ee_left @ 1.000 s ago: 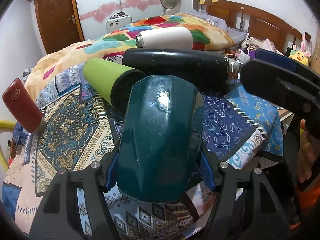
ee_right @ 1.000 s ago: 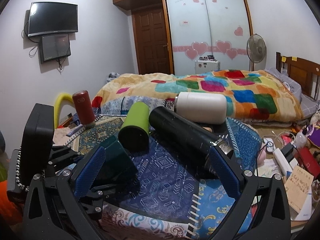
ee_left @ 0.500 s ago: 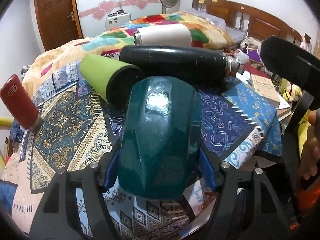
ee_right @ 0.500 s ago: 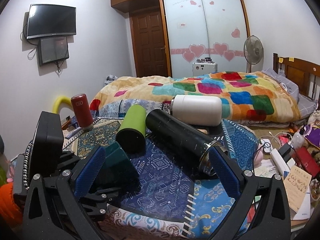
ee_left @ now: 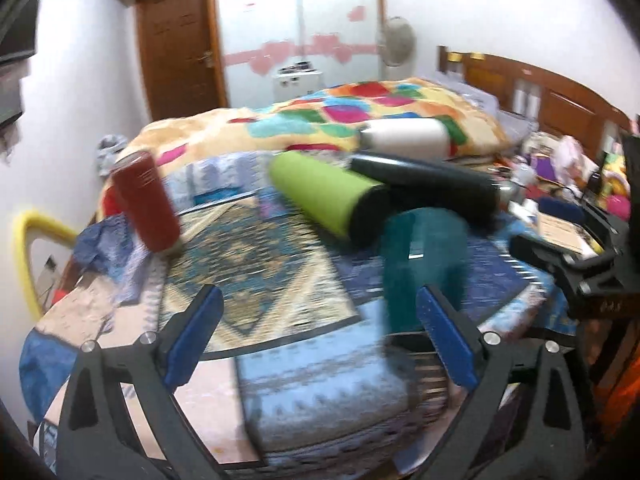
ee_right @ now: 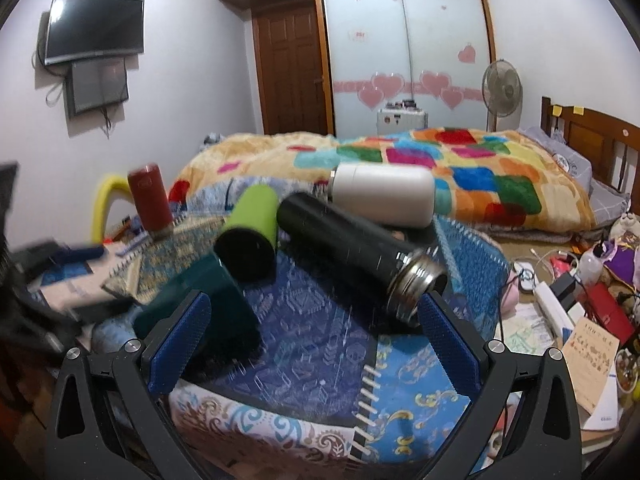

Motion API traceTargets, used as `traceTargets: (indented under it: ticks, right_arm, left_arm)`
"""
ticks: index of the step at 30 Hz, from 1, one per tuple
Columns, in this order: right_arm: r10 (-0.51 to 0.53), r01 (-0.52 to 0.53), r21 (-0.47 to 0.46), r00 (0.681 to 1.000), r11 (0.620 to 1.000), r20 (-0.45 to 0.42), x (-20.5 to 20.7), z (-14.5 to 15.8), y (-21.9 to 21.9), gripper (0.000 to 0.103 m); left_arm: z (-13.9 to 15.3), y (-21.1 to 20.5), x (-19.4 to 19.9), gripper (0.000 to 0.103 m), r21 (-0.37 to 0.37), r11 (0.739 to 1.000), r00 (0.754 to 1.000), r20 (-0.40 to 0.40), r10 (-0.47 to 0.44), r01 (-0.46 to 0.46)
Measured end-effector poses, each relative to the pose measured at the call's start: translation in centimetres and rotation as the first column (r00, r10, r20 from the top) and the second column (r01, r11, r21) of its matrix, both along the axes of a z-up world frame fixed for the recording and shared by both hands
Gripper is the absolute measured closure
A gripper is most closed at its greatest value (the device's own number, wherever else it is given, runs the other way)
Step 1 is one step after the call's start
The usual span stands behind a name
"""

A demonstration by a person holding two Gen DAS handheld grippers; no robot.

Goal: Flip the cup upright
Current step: 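Grasp the teal mug with the right tool while the left tool releases it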

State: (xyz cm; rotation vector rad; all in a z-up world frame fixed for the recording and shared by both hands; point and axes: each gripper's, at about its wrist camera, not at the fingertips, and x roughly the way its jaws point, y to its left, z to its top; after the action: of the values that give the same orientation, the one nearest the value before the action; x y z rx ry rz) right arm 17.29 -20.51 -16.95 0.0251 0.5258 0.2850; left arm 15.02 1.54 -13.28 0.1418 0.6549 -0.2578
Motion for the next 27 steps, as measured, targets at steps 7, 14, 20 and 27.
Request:
traceTargets:
  ticks: [7,14,20,27]
  right_arm:
    - [0.021,-0.024,-0.056,0.998,0.998,-0.054,1.0,-1.6,1.4,0.000]
    - [0.021,-0.027,-0.088,0.997,0.996,-0.068,2.5,-1.6,1.5,0.000]
    - [0.024,-0.031,-0.123,0.998,0.992,-0.055,3.5,-1.0,2.3,0.000]
    - [0.042,-0.047,-0.134,0.998,0.990,-0.046,3.6,0.2,2.7,0.000]
  left_arm:
    - [-2.6,1.1,1.3,0.005,-0.003,1.000,0.997,-0.073,0.030,-0.030]
    - [-3.3,0.3,0.5,0.005,-0.029,1.000,0.996,-0.088,0.003,-0.005]
    - [-3.4,-0.5,0.0,0.005,-0.078,0.997,0.996,-0.092,-0.017,0.010]
    - [-2.8,-0.9,-0.1,0.005,-0.063,0.998,0.999,-0.049,-0.002,-0.001]
